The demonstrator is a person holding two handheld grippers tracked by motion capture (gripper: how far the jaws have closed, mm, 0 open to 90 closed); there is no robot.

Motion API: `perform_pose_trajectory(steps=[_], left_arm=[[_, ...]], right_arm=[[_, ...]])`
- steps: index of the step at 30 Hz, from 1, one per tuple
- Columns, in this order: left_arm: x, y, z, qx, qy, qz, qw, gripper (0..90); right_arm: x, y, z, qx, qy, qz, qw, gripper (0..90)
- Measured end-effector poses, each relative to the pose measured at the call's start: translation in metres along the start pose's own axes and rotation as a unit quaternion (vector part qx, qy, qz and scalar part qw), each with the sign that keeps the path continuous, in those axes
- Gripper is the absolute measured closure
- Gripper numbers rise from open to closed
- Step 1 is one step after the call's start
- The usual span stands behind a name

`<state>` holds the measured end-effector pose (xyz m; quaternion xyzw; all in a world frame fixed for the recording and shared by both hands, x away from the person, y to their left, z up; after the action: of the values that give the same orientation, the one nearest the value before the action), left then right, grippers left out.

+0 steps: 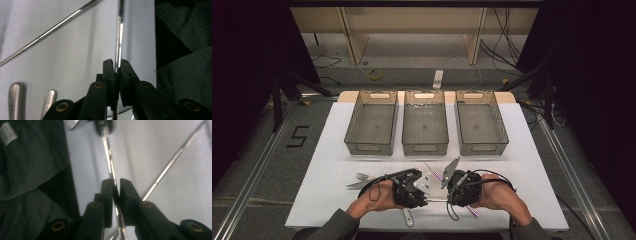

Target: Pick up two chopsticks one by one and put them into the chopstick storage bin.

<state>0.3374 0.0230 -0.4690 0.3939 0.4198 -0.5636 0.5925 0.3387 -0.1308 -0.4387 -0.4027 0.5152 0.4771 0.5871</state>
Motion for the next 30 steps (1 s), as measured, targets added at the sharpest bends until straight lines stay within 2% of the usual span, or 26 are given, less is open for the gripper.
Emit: perform_pose_trajectory(steps=[1,4,5,8,11,14,17,23,26,30], left_arm=[[-0.001,0.000,0.000,-0.002,-0.001,0.000,1.0000,85.5],[-0.003,0.003,-0.003,-0.009,0.003,0.008,0.9999,85.7],[-0.004,0.005,-0.004,-0.012,0.005,0.014,0.9998,85.8],[-0.008,0.010,-0.005,-0.039,-0.007,0.025,0.9989,85.8],[-0.012,0.015,-0.008,-0.062,-0.006,0.035,0.9974,85.9],[-0.016,0.021,-0.011,-0.091,-0.011,0.044,0.9948,85.9],[-0.022,0.028,-0.015,-0.117,-0.016,0.055,0.9915,85.9],[-0.030,0.037,-0.023,-0.156,-0.030,0.065,0.9852,85.9],[-0.035,0.042,-0.028,-0.171,-0.033,0.072,0.9822,85.9],[-0.047,0.048,-0.034,-0.194,-0.045,0.084,0.9764,85.9]], right_arm=[[-0.001,-0.003,-0.002,-0.010,-0.001,0.006,0.9999,80.6],[-0.007,-0.007,-0.003,0.008,-0.029,-0.010,0.9995,72.8],[-0.010,-0.010,-0.004,0.013,-0.038,-0.017,0.9991,67.4],[-0.019,-0.015,-0.005,0.060,-0.074,-0.029,0.9950,58.5],[-0.024,-0.022,-0.007,0.088,-0.101,-0.041,0.9901,46.9],[-0.028,-0.024,-0.008,0.117,-0.117,-0.045,0.9853,40.8],[-0.030,-0.026,-0.009,0.130,-0.128,-0.062,0.9813,38.9],[-0.032,-0.032,-0.014,0.162,-0.147,-0.069,0.9732,34.6],[-0.029,-0.034,-0.018,0.175,-0.140,-0.067,0.9723,33.3],[-0.020,-0.036,-0.023,0.184,-0.125,-0.063,0.9729,32.2]])
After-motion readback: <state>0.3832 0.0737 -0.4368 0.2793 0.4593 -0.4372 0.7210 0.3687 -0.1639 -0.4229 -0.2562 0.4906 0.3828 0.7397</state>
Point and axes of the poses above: each handheld gripper's, and its own axes: x roughly forward along the jaws, z roughly out of its top, y roughly to its left, the point moved 4 cm from there along x, roughly forward along the jaws, and after that the axes turned 10 degrees about y, right-handed, at the moved point
